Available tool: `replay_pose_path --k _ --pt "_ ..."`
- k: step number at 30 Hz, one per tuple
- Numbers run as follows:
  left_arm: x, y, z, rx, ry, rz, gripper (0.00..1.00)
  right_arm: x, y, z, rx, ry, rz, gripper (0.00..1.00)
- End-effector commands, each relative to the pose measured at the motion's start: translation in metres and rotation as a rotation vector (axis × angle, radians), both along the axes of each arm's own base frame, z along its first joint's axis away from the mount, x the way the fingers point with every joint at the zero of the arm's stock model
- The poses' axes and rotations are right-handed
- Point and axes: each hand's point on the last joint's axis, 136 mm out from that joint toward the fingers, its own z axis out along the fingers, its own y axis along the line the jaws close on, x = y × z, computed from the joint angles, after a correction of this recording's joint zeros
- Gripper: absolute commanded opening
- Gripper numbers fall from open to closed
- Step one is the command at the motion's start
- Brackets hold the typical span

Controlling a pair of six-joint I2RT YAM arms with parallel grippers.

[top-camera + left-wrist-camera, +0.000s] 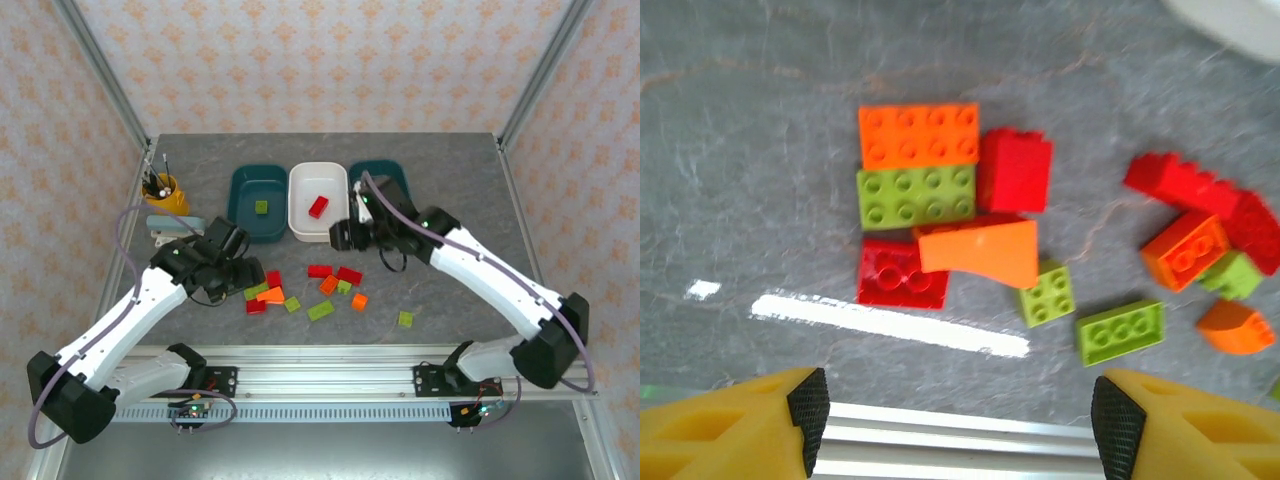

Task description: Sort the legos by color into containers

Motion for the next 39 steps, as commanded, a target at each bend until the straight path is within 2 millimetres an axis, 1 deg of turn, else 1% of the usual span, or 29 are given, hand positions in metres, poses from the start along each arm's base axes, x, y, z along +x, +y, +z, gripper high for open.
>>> replay_pose_path --k 1,3,5,6,8,12,15,18,24,28,31,34,37,39 --pt "-0.017 -0.003 -0.025 -0.002 0.080 -0.050 0.72 -0.028 0.004 -0.011 0.027 -0.008 0.093 0.65" --pt "-0.021 -0.008 -0.039 0.004 0.105 -0.072 0.73 -0.044 0.004 -0.029 0.030 0.021 0.127 0.66" --pt "-0.023 -0.012 -0.049 0.015 0.120 -0.096 0.74 -0.055 0.008 -0.044 0.019 0.043 0.156 0.67" --pt "-0.023 -0.015 -0.054 0.020 0.124 -0.114 0.74 -0.059 0.009 -0.050 0.010 0.047 0.166 0.67" --pt "-0.024 -0.019 -0.063 0.044 0.137 -0.143 0.75 -0.062 0.009 -0.054 0.000 0.051 0.160 0.67" --pt "-0.026 -0.013 -0.082 0.120 0.171 -0.164 0.76 -0.060 0.012 -0.051 0.015 0.046 0.146 0.67" --pt "-0.020 -0.016 -0.092 0.126 0.162 -0.169 0.81 -0.059 0.014 -0.048 0.022 0.041 0.144 0.67" --pt "-0.014 -0.019 -0.099 0.138 0.162 -0.189 0.82 -0.060 0.014 -0.049 0.017 0.047 0.151 0.67" --pt "-0.003 -0.011 -0.113 0.230 0.178 -0.225 0.80 -0.062 0.016 -0.045 0.031 0.052 0.164 0.67" --pt "0.004 -0.002 -0.118 0.282 0.188 -0.237 0.78 -0.062 0.018 -0.043 0.044 0.058 0.159 0.67" --pt "0.009 -0.006 -0.121 0.262 0.179 -0.248 0.73 -0.062 0.018 -0.043 0.050 0.062 0.152 0.67" --pt "0.013 -0.011 -0.125 0.245 0.172 -0.265 0.66 -0.062 0.018 -0.044 0.053 0.067 0.145 0.67" --pt "0.015 -0.014 -0.127 0.246 0.170 -0.280 0.58 -0.063 0.017 -0.045 0.051 0.072 0.143 0.67" --pt "0.016 -0.014 -0.127 0.249 0.168 -0.285 0.49 -0.063 0.017 -0.045 0.049 0.072 0.142 0.67"
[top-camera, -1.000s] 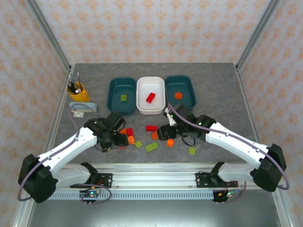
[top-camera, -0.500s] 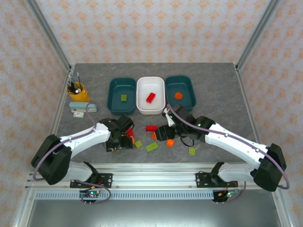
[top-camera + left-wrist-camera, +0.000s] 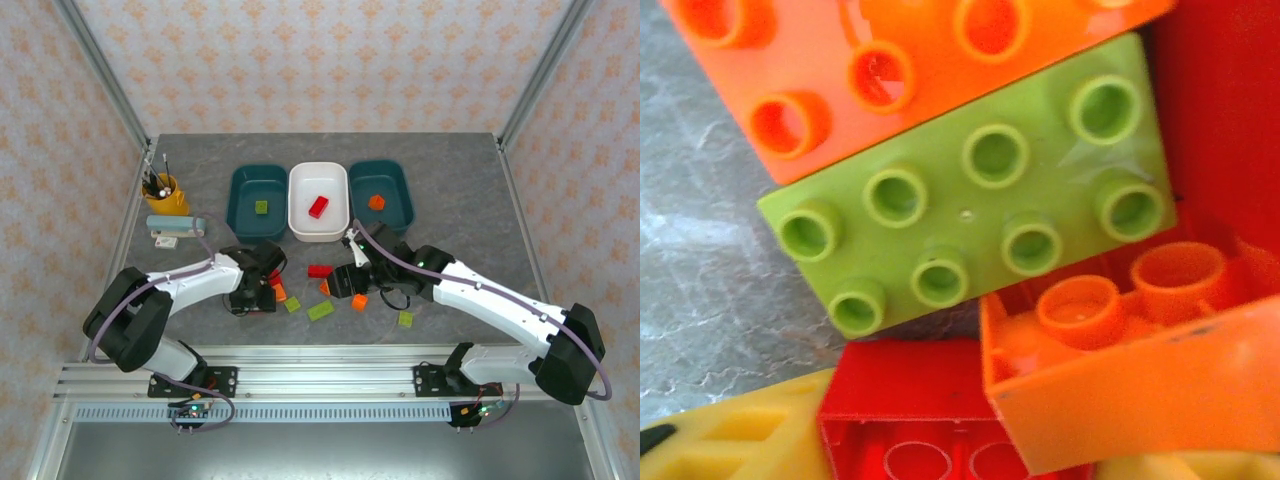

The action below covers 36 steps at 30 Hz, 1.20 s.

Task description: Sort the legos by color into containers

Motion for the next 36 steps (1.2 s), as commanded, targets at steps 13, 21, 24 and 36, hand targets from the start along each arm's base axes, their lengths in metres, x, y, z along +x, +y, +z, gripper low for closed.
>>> replay_pose_path --k 13,21,24,36 --pt "-0.005 0.015 0.086 -0.048 -0.158 0.059 0.38 0.023 0.022 0.081 0.210 -0.163 -0.043 0.67" --pt "0.086 -0.049 0.138 -0.159 -0.235 0.004 0.38 0.093 -0.017 0.112 0.253 -0.288 -0.369 0.69" --pt "0.131 -0.076 0.145 -0.156 -0.254 -0.027 0.38 0.116 -0.037 0.115 0.269 -0.275 -0.473 0.69" --pt "0.225 -0.110 0.079 0.008 -0.151 -0.050 0.38 0.141 -0.075 0.103 0.243 -0.188 -0.633 0.69"
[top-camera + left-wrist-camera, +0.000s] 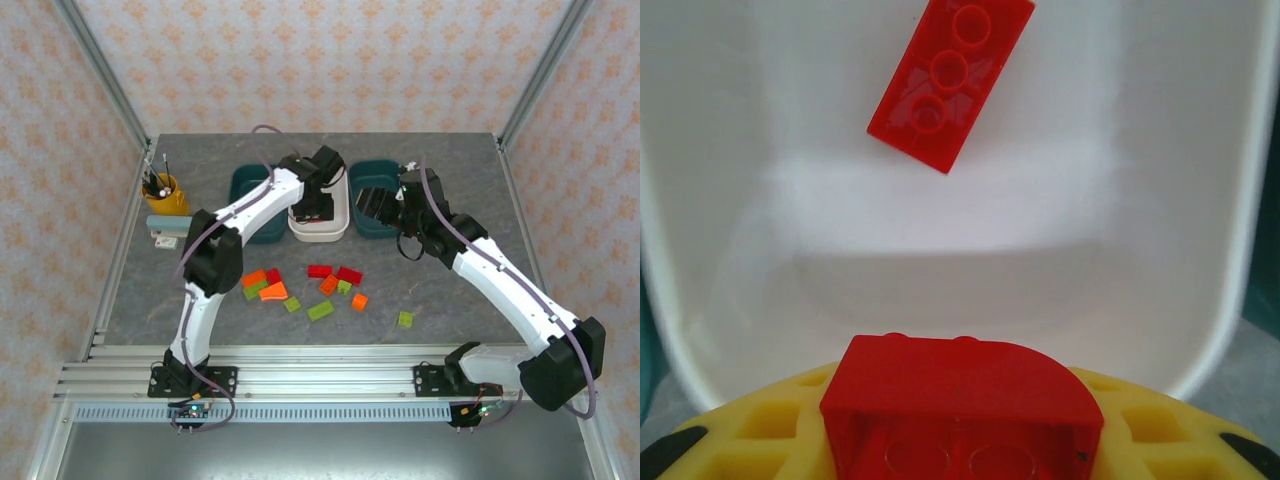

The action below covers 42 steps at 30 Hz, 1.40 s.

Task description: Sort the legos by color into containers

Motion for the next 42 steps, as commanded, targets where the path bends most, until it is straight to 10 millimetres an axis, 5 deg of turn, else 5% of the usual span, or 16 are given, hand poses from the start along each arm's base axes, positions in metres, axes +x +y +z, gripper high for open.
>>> replay_pose_path --k 1,5,9,16,22,28,34,42 --pt "-0.003 0.019 -0.011 0.099 0.056 0.001 0.40 -0.001 -0.003 0.005 0.008 0.014 -0.023 0.69" --pt "0.002 0.014 -0.023 0.085 0.067 -0.001 0.57 -0.006 -0.006 -0.004 -0.019 0.037 -0.015 0.69" --pt "0.006 0.009 -0.007 0.055 0.032 -0.004 0.64 -0.010 -0.010 -0.009 -0.056 0.055 -0.006 0.69" --pt "0.007 0.010 0.059 -0.014 -0.090 0.020 0.71 -0.035 -0.036 -0.025 -0.198 0.168 -0.030 0.69" --pt "-0.029 0.012 0.121 -0.217 -0.225 0.027 0.77 -0.079 -0.061 -0.053 -0.296 0.355 -0.024 0.68" --pt "-0.095 0.036 0.112 -0.303 -0.191 0.049 0.79 -0.099 -0.068 -0.065 -0.283 0.395 -0.030 0.67" --pt "-0.158 0.072 0.087 -0.315 -0.166 0.100 0.78 -0.106 -0.047 -0.079 -0.257 0.409 0.047 0.65" --pt "-0.193 0.095 0.076 -0.363 -0.234 0.165 0.77 -0.095 -0.004 -0.113 -0.265 0.479 0.068 0.69"
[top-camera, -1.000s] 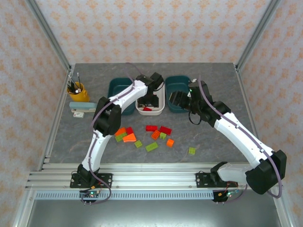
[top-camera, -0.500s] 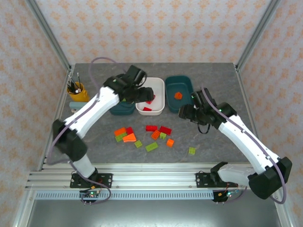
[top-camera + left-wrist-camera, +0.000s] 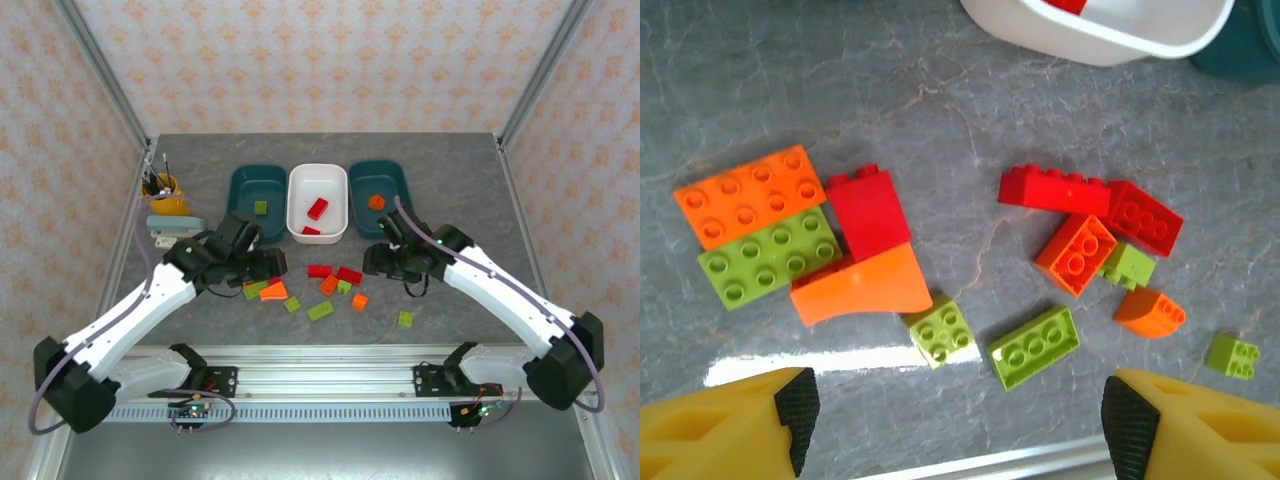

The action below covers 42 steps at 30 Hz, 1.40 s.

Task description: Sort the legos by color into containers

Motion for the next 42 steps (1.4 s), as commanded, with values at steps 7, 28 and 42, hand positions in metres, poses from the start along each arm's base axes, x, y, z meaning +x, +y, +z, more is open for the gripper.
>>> replay_pose_path --k 7,28,42 --pt "-0.005 0.004 0.002 -0.070 -0.075 0.089 0.77 0.025 0.026 -0.023 0.061 0.047 -0.118 0.74" --pt "-0.033 0.008 0.009 -0.114 -0.093 0.027 0.77 -0.040 0.037 -0.114 -0.032 0.376 -0.199 0.63" --pt "-0.036 0.008 0.012 -0.141 -0.103 0.030 0.77 -0.022 0.035 -0.137 -0.105 0.333 -0.219 0.55"
